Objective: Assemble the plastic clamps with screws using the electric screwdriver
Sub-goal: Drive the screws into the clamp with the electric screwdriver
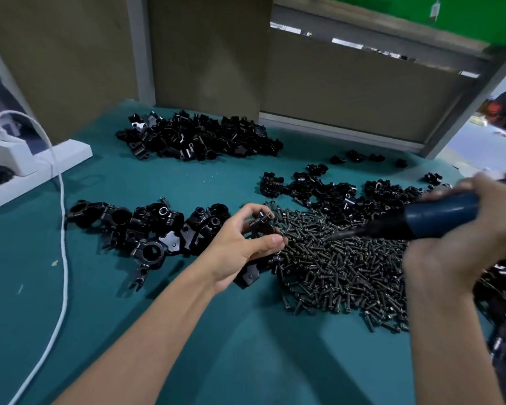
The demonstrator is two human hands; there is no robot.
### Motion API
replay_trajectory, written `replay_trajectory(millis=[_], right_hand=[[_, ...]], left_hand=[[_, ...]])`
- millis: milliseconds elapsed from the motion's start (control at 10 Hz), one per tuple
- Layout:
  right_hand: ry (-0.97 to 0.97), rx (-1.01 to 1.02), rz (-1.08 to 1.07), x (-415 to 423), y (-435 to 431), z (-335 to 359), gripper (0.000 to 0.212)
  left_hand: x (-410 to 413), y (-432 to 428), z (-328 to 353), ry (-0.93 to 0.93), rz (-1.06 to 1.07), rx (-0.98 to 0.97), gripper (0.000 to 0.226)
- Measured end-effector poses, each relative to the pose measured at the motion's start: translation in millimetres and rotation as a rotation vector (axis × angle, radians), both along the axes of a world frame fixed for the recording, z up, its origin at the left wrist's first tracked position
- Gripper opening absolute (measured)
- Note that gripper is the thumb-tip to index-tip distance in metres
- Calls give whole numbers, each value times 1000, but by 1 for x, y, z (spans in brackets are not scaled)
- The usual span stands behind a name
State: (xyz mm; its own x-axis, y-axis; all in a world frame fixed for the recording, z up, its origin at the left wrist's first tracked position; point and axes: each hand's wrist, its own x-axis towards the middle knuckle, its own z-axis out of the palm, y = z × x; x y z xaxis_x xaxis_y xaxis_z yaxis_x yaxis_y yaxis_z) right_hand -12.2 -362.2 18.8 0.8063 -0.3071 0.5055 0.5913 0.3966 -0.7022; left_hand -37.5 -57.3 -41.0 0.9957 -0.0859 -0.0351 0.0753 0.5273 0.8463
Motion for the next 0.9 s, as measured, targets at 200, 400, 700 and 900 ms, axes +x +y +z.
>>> replay_trajectory(millis=[200, 400, 700, 900], right_hand=[[223, 525, 134, 14, 118, 23, 13], [286, 554, 195, 27, 130, 24, 12], [225, 548, 248, 34, 133, 21, 11], [233, 520, 244, 36, 136, 17, 11]], left_hand=[[-1, 5, 3, 0, -69, -10, 42], [-1, 7, 6, -16, -87, 43, 39], [-2, 14, 8, -78, -102, 324, 39], [-3, 14, 9, -92, -114, 406, 35]])
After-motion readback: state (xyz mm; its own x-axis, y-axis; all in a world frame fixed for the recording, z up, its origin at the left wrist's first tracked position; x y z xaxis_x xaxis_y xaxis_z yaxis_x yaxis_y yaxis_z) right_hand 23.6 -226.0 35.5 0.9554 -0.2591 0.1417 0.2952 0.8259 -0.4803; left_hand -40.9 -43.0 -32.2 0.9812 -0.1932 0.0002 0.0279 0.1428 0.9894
